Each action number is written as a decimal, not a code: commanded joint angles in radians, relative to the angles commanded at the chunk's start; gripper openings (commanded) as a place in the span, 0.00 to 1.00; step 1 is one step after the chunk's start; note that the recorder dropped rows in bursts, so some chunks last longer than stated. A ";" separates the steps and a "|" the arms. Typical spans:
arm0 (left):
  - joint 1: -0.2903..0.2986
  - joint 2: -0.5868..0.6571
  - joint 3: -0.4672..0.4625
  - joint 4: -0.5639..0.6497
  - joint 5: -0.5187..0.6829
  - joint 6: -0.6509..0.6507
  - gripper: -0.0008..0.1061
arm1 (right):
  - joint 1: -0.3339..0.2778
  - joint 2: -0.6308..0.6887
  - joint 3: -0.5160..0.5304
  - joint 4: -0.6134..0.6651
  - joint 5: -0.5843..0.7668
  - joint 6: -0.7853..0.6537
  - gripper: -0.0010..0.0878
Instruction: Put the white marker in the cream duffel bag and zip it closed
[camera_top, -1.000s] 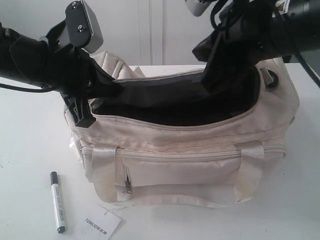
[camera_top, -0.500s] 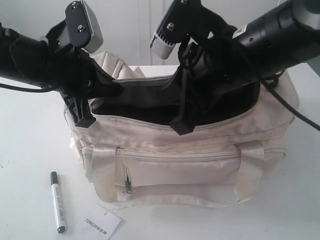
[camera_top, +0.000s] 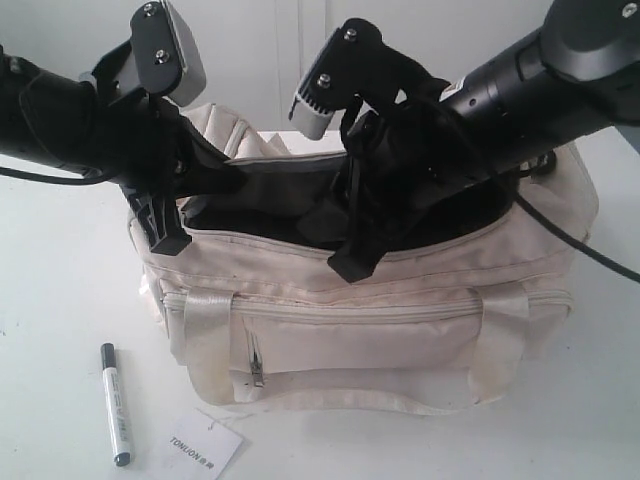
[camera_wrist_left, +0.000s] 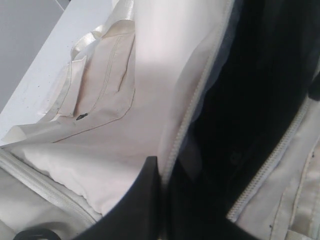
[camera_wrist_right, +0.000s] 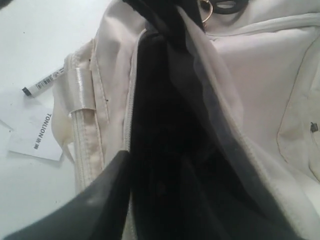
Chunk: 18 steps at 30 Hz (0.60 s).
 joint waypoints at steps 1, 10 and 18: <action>0.000 0.000 0.000 0.000 0.000 0.000 0.01 | 0.000 0.008 0.000 0.000 0.020 -0.022 0.43; 0.000 0.000 0.000 0.000 0.000 0.000 0.01 | 0.000 0.025 0.005 0.005 0.014 -0.022 0.43; 0.000 0.000 0.000 0.000 0.000 0.000 0.01 | 0.000 0.051 0.014 0.071 0.032 -0.022 0.43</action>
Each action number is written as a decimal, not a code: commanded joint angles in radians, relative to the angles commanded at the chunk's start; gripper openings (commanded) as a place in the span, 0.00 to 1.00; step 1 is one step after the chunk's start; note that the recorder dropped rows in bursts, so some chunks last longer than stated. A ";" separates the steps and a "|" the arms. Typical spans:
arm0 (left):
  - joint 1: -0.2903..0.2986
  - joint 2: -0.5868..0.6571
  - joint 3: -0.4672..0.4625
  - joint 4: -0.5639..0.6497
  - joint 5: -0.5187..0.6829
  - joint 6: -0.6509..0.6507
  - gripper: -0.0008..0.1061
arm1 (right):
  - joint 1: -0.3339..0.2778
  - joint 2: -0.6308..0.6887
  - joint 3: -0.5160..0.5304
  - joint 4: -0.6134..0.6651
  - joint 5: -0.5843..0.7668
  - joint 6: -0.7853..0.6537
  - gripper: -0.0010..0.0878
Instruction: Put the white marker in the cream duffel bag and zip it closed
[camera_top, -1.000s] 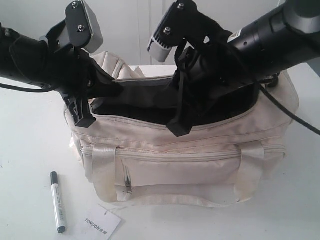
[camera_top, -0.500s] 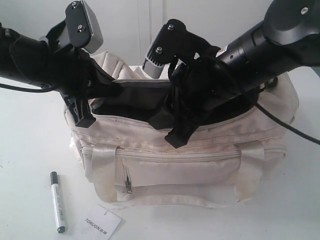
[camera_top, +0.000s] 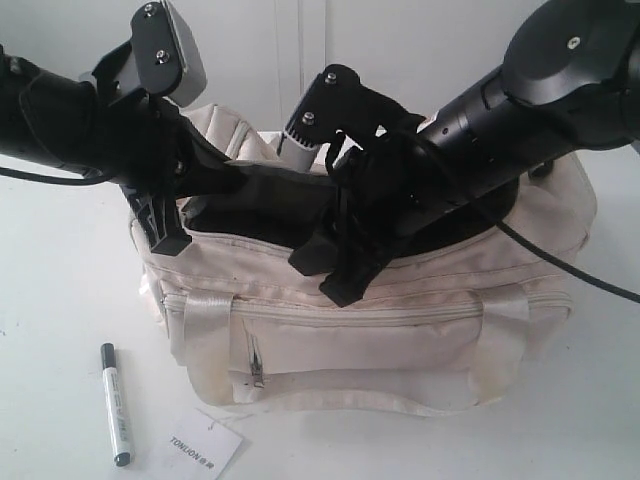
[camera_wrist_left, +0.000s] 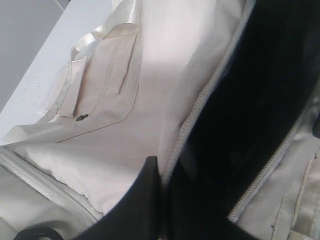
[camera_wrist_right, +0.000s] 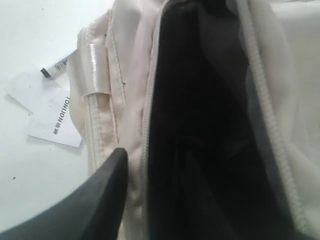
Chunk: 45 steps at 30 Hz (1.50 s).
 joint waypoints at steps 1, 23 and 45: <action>0.000 0.000 0.000 0.000 0.000 0.000 0.01 | 0.000 0.000 0.000 0.004 0.008 0.000 0.43; 0.000 0.000 0.000 0.000 0.006 0.000 0.01 | 0.000 0.038 0.000 0.025 0.047 0.000 0.21; 0.000 0.000 0.000 0.000 0.006 0.000 0.01 | 0.000 -0.014 0.000 0.023 0.088 -0.033 0.01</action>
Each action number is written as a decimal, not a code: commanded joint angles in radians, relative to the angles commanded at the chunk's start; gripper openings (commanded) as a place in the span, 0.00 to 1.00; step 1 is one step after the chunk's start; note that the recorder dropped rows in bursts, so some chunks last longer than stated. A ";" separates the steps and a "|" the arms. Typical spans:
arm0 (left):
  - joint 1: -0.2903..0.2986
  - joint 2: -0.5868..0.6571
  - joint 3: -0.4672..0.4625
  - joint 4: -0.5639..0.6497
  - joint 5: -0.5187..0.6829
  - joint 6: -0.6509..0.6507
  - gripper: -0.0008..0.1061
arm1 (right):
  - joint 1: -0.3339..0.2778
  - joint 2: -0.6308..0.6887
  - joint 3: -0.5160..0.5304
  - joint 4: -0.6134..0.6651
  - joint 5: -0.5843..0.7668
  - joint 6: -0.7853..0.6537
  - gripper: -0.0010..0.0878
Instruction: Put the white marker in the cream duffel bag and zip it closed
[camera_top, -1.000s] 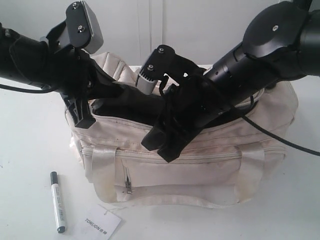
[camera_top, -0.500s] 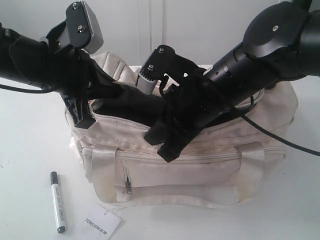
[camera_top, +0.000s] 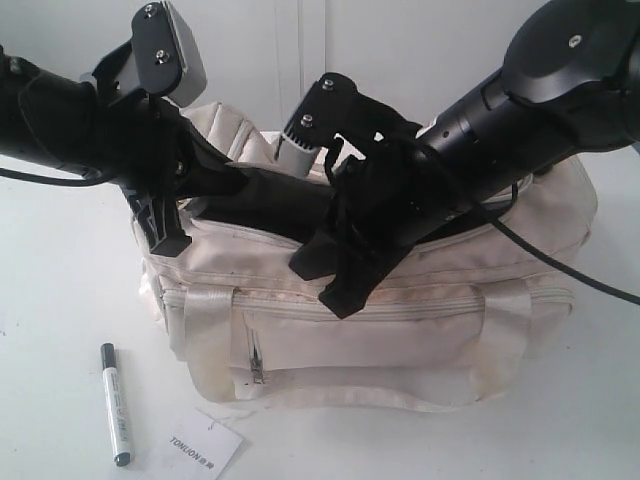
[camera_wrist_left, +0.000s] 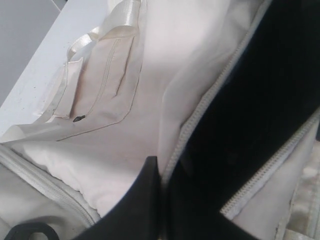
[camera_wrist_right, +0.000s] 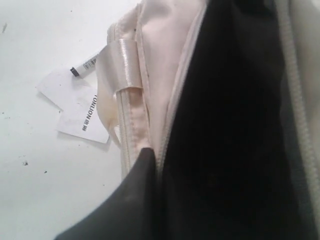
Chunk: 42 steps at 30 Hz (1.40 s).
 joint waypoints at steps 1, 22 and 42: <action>0.000 0.000 0.000 0.000 0.000 0.000 0.01 | 0.000 0.000 0.000 0.000 0.016 -0.017 0.01; 0.000 0.000 -0.007 -0.183 -0.336 0.002 0.01 | 0.000 0.000 0.000 0.000 0.063 -0.081 0.01; 0.000 0.156 -0.204 -0.293 -0.316 0.002 0.01 | 0.000 0.000 0.000 0.000 0.088 -0.107 0.01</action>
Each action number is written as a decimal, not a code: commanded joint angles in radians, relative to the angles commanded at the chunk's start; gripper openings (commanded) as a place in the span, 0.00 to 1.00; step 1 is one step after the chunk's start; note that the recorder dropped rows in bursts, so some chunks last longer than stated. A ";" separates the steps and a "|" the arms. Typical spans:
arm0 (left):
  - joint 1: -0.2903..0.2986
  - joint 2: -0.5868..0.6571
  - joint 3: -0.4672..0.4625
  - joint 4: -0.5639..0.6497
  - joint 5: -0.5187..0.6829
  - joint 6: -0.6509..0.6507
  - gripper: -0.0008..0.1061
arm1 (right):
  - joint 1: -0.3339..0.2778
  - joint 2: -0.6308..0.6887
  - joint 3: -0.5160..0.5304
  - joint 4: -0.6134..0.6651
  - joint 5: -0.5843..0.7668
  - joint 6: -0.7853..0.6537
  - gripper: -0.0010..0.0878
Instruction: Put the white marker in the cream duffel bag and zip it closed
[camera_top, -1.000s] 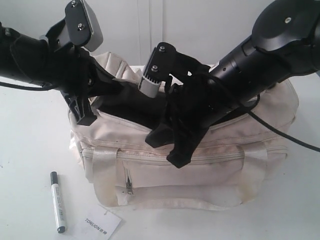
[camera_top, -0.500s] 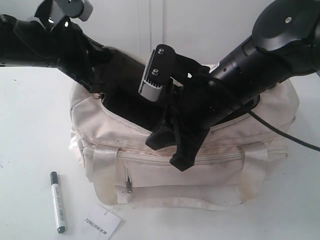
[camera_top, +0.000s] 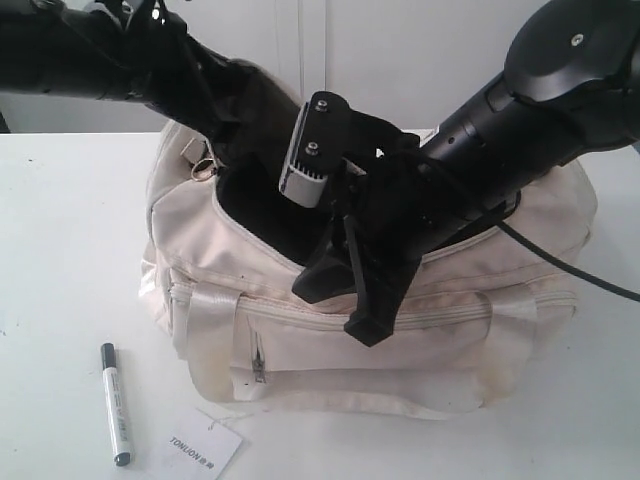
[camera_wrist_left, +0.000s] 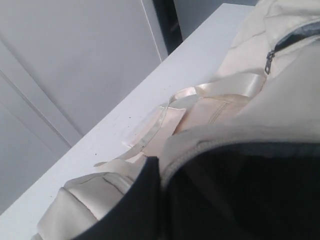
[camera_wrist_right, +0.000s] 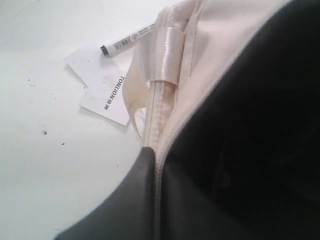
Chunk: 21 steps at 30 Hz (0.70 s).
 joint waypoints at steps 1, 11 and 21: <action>0.000 0.009 -0.009 -0.002 -0.004 0.000 0.01 | 0.000 0.000 0.000 0.000 0.002 -0.009 0.01; 0.000 0.070 -0.081 -0.002 -0.039 0.000 0.01 | 0.000 0.000 0.000 0.000 0.061 -0.072 0.01; 0.000 0.098 -0.081 0.005 -0.232 0.000 0.01 | 0.000 0.000 0.000 0.000 0.133 -0.113 0.01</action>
